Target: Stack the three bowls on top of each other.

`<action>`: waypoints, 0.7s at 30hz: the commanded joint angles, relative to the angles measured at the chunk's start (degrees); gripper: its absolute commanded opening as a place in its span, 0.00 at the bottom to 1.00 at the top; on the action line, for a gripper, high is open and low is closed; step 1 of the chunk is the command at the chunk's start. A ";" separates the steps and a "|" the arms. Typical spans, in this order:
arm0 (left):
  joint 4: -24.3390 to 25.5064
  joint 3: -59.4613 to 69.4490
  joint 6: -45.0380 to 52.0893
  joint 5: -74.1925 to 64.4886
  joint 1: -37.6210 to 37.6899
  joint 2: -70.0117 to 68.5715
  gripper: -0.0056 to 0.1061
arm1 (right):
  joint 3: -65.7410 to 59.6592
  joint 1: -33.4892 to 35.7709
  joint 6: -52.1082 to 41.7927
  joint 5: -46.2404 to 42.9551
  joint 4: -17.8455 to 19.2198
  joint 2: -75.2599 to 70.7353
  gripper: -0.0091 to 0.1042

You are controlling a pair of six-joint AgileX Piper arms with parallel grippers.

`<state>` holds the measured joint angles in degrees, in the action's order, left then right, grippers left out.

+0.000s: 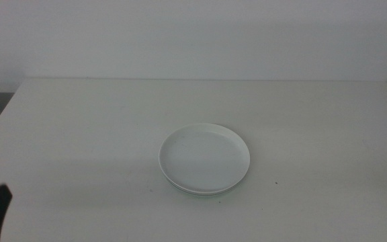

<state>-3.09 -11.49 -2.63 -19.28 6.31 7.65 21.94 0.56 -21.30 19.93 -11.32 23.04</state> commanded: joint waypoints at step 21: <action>3.09 11.49 -0.40 7.71 -0.01 -7.65 0.89 | -21.94 -0.55 0.52 -3.26 -0.34 -23.04 0.89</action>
<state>-0.42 0.00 -2.63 -12.56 6.31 0.20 0.22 0.48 -21.00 17.96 -12.06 0.20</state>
